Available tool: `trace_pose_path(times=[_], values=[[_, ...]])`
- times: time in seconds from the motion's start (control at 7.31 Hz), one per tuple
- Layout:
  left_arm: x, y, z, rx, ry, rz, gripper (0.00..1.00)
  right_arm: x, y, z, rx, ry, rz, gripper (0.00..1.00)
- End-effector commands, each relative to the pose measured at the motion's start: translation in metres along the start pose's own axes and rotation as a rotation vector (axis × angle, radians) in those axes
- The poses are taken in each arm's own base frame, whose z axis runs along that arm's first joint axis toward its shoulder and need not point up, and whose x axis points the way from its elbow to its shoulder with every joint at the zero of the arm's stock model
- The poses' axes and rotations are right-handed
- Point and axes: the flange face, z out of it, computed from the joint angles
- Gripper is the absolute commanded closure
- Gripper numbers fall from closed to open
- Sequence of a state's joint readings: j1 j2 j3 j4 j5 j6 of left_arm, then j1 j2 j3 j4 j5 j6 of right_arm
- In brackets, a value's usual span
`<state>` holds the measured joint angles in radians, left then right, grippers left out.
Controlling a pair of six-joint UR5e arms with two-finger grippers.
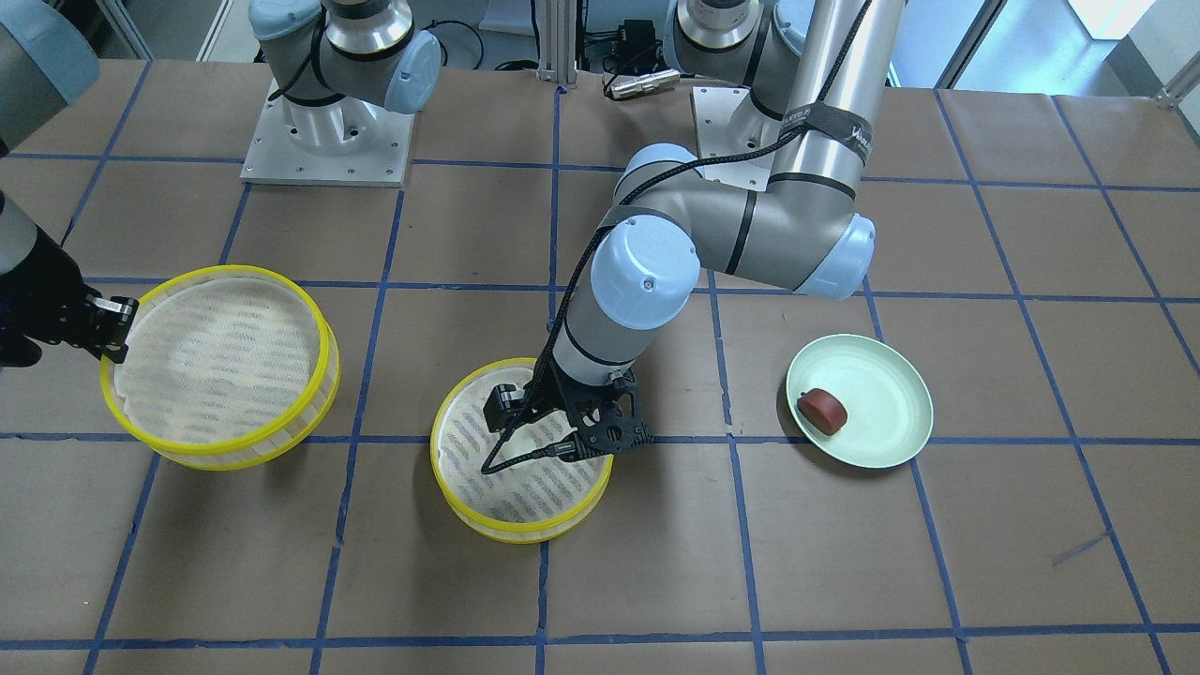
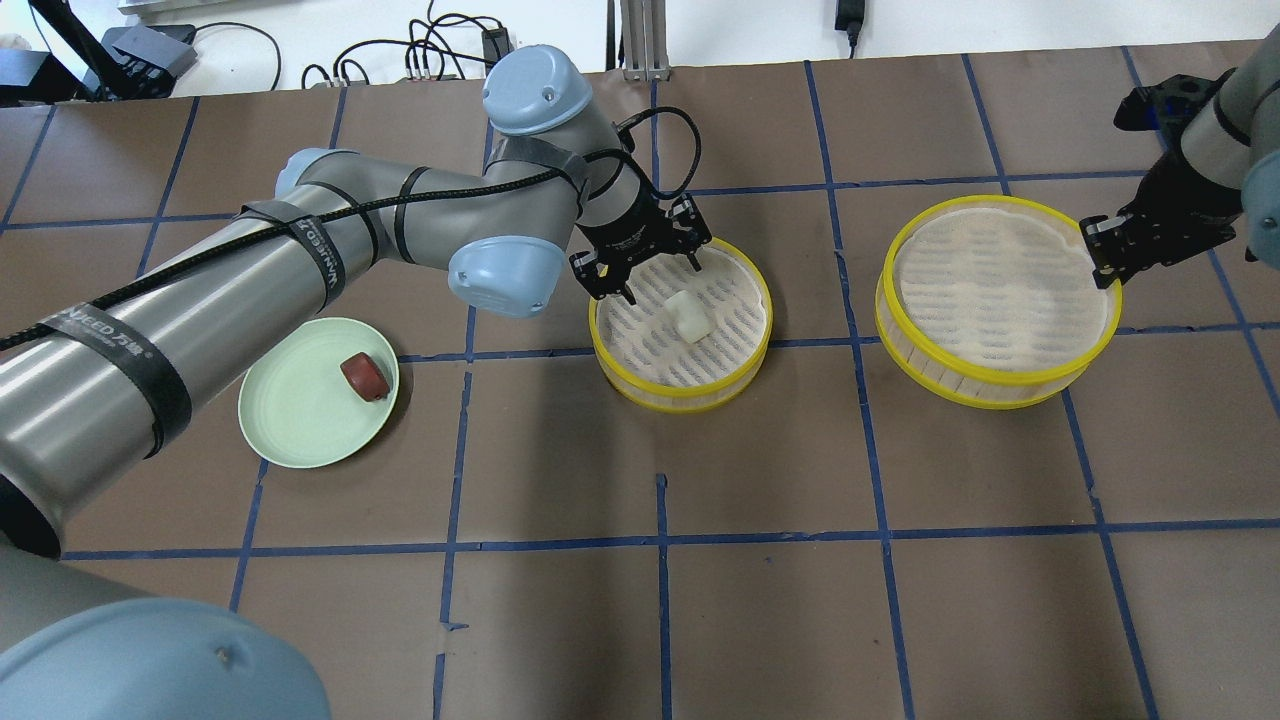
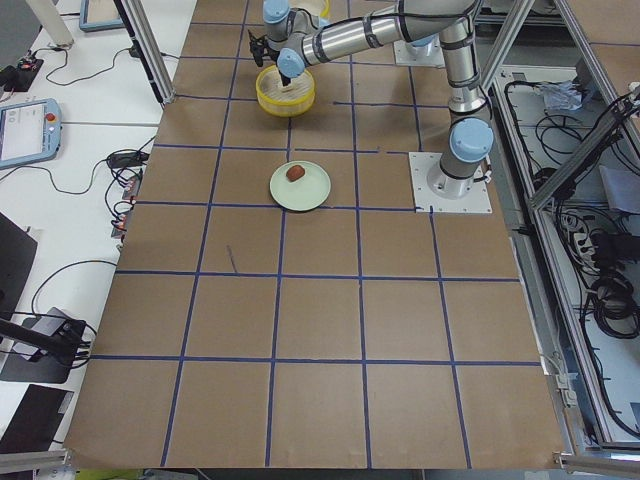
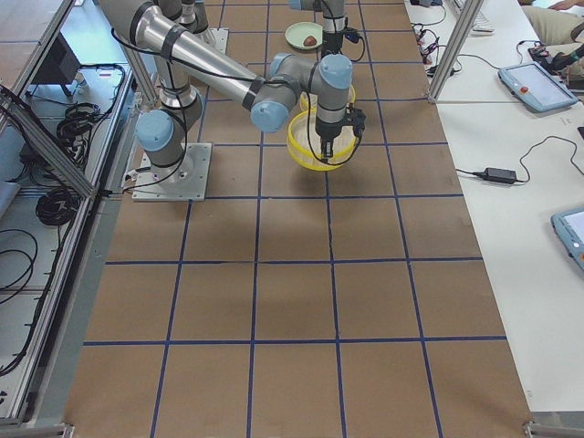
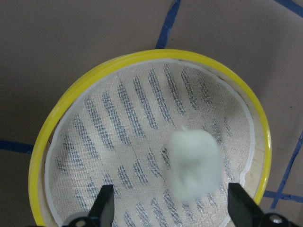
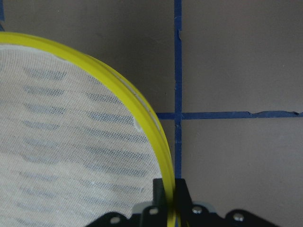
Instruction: Stack buns with steamer
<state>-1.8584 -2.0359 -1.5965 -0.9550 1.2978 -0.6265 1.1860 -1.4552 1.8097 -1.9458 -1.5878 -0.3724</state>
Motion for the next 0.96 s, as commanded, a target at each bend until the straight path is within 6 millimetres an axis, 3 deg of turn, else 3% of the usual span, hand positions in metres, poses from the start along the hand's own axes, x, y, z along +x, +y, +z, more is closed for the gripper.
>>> trace_pose_path(times=[0.0, 0.27, 0.55, 0.68, 0.82], values=[[-0.011, -0.004, -0.052, 0.062, -0.049, 0.068, 0.06, -0.041, -0.010, -0.021, 0.018, -0.031, 0.047, 0.93], [-0.073, -0.042, -0.117, 0.120, -0.106, 0.106, 0.01, -0.101, -0.018, -0.033, 0.024, -0.039, 0.078, 0.93], [-0.150, -0.053, -0.183, 0.066, -0.169, 0.225, 0.01, -0.187, -0.008, -0.034, 0.027, -0.074, 0.091, 0.92], [-0.174, -0.059, -0.189, 0.067, -0.224, 0.264, 0.01, -0.226, -0.009, -0.019, 0.004, -0.095, 0.116, 0.92], [-0.180, -0.061, -0.187, 0.060, -0.228, 0.263, 0.02, -0.260, -0.015, -0.006, 0.015, -0.097, 0.131, 0.92]])
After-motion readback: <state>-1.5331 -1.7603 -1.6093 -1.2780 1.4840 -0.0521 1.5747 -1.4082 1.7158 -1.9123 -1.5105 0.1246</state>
